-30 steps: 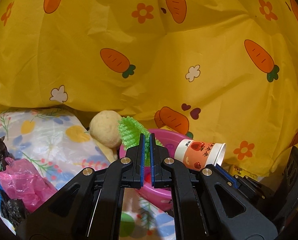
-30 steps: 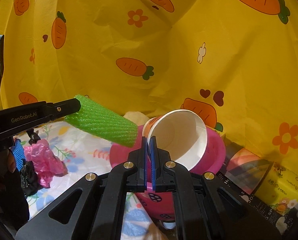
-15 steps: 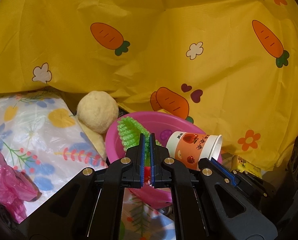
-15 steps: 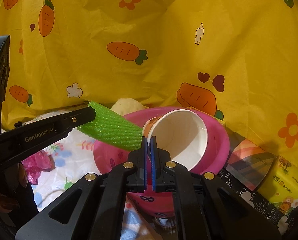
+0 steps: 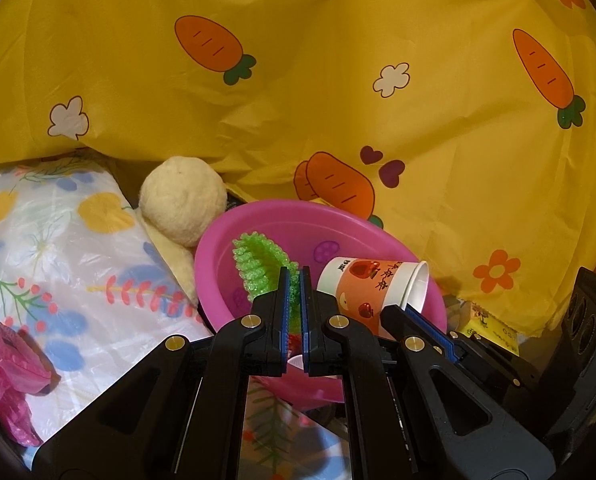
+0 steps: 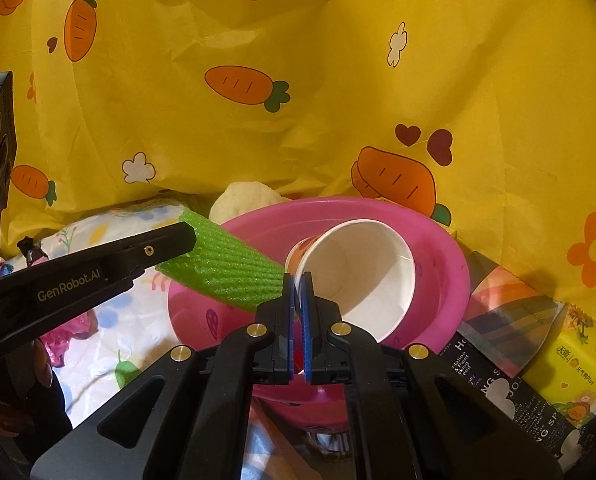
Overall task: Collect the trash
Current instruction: 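Open both tools to drop the sleeve and cup into the bucket, then move both open tools back toward the black bag and blue mesh sleeve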
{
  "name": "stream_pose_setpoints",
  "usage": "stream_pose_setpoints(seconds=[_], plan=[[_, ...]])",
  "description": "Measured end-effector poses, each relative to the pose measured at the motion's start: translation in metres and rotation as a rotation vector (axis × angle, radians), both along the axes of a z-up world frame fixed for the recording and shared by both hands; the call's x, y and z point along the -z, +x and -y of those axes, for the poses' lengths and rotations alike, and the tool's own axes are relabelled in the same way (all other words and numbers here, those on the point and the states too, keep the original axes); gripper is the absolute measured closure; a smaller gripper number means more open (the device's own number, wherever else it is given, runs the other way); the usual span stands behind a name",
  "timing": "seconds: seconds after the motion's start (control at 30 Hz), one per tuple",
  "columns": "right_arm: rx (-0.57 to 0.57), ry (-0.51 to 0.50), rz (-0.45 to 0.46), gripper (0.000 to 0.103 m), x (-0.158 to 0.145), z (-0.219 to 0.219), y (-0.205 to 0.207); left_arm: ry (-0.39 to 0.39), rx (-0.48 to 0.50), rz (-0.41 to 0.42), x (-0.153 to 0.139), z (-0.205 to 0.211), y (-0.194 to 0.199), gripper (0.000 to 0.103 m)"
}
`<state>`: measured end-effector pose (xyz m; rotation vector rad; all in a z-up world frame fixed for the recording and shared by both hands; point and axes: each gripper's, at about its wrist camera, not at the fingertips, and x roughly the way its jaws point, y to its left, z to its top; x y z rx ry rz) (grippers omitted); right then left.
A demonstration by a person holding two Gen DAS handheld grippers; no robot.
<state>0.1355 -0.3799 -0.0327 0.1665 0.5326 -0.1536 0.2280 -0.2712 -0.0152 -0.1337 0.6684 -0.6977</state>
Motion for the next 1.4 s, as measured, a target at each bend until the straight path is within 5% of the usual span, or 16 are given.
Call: stream_pose_setpoints(seconds=[0.2,0.33,0.4,0.63,0.83,1.07,1.4], plan=[[0.002,0.012,-0.007,0.099,0.004,0.002,0.004,-0.007,0.036,-0.024,0.003,0.001,0.002,0.094],[0.01,0.016,-0.016,0.094,0.006,0.005,0.004,-0.031,0.028,-0.03,0.006,-0.006,0.003,0.051],[0.017,0.018,-0.008,0.091,0.005,0.006,0.001,-0.037,0.009,-0.018,0.004,-0.012,0.001,0.044],[0.049,0.037,0.056,0.045,-0.003,0.009,-0.017,-0.042,-0.122,0.032,-0.005,-0.049,-0.009,0.012],[0.059,0.018,0.099,0.02,-0.007,-0.007,-0.041,0.035,-0.279,0.086,-0.006,-0.095,-0.039,0.008],[0.022,0.053,0.156,0.016,-0.013,-0.032,-0.07,0.105,-0.466,0.129,-0.006,-0.155,-0.081,0.008],[-0.171,0.068,0.125,0.016,-0.005,-0.1,-0.082,0.18,-0.645,0.19,0.002,-0.233,-0.132,0.008]])
